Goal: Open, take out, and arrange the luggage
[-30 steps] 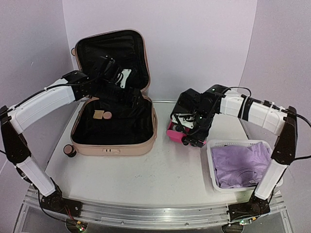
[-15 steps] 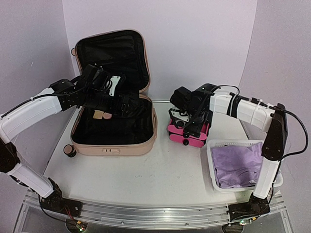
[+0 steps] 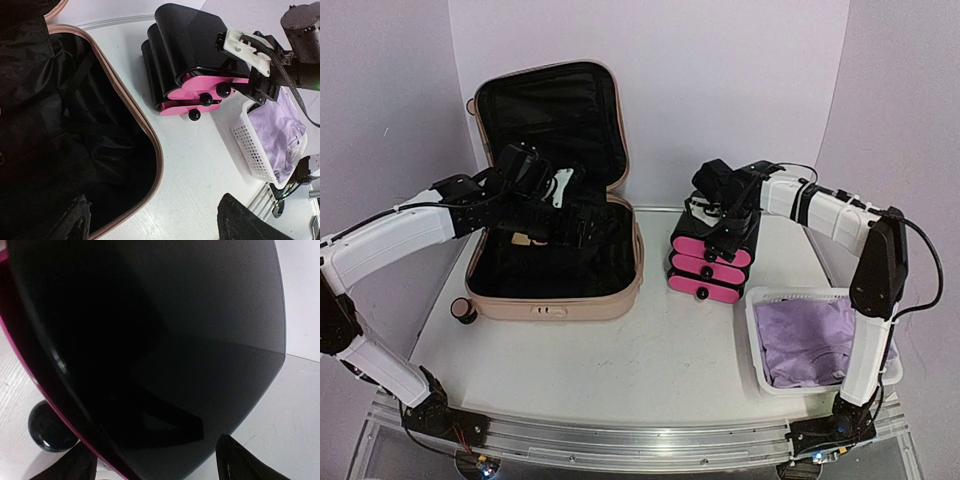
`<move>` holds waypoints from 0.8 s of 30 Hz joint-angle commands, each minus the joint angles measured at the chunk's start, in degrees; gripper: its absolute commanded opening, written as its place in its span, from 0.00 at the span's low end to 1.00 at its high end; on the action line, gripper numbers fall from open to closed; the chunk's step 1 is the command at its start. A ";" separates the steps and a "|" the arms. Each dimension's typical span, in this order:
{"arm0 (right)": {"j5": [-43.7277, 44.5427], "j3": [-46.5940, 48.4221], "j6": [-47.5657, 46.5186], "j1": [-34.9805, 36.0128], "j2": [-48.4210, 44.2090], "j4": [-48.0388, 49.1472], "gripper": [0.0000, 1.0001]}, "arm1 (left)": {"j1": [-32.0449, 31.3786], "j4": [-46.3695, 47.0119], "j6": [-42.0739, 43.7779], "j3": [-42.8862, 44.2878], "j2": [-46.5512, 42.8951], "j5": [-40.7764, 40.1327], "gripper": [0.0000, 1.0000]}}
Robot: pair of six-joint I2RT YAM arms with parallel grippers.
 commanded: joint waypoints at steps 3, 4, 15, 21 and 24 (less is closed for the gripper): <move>-4.97 2.92 0.40 -2.92 1.85 3.02 0.72 | -2.41 7.84 -3.85 -1.63 3.10 5.36 0.78; -5.59 2.78 0.33 -3.26 1.85 3.07 0.69 | -3.20 8.52 -3.69 -1.53 3.96 5.36 0.76; -13.32 -1.51 2.13 -4.03 0.02 3.15 0.58 | -11.48 32.81 3.58 0.71 21.62 2.16 0.65; -18.94 -3.87 3.92 -5.51 -1.33 3.09 0.57 | -13.72 39.79 6.11 10.41 35.85 -5.32 0.64; -20.79 -4.17 4.47 -5.91 -1.83 3.10 0.56 | -13.82 43.50 5.24 13.47 41.91 -9.11 0.64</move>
